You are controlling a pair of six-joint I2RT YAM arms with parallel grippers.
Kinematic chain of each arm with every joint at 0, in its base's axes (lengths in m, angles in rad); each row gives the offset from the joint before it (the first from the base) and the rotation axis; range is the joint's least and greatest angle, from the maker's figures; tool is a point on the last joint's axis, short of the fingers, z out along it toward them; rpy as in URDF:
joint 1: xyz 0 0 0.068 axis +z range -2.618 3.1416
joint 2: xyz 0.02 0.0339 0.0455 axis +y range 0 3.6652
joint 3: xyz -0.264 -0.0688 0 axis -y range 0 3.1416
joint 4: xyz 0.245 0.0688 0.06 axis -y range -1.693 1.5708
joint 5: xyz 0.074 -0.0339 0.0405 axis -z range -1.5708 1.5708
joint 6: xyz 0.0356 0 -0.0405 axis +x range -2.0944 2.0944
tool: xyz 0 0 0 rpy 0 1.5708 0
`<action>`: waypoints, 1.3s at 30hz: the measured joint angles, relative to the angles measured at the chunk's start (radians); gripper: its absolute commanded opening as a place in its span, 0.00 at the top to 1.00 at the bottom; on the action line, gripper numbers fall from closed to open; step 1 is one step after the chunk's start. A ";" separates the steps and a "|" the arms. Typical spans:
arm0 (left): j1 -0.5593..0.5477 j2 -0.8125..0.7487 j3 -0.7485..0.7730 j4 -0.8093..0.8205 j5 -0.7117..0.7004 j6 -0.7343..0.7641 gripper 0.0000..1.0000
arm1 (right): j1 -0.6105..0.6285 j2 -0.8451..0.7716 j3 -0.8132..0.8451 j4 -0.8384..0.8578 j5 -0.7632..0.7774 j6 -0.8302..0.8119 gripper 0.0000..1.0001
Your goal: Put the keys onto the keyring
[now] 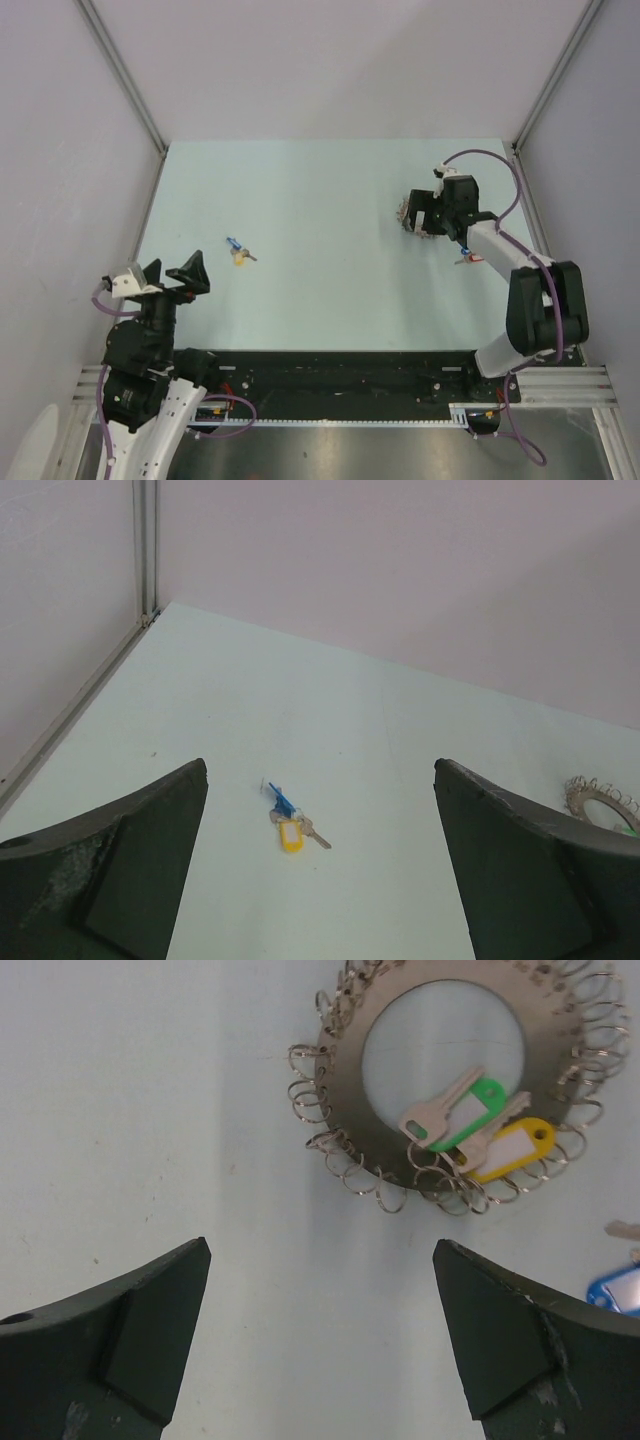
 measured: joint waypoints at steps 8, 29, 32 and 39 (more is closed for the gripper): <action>-0.002 0.000 -0.001 0.000 0.000 0.000 0.00 | 0.008 0.230 0.120 0.061 -0.082 -0.121 0.00; -0.002 -0.011 -0.001 0.000 0.000 0.000 0.00 | 0.193 0.406 0.232 -0.021 -0.017 -0.149 0.00; -0.002 -0.011 -0.001 -0.001 0.000 0.000 0.00 | 0.319 0.398 0.232 -0.044 0.022 -0.096 0.00; -0.003 -0.011 -0.001 -0.001 0.000 0.000 0.00 | 0.686 0.378 0.231 -0.093 0.055 0.072 0.00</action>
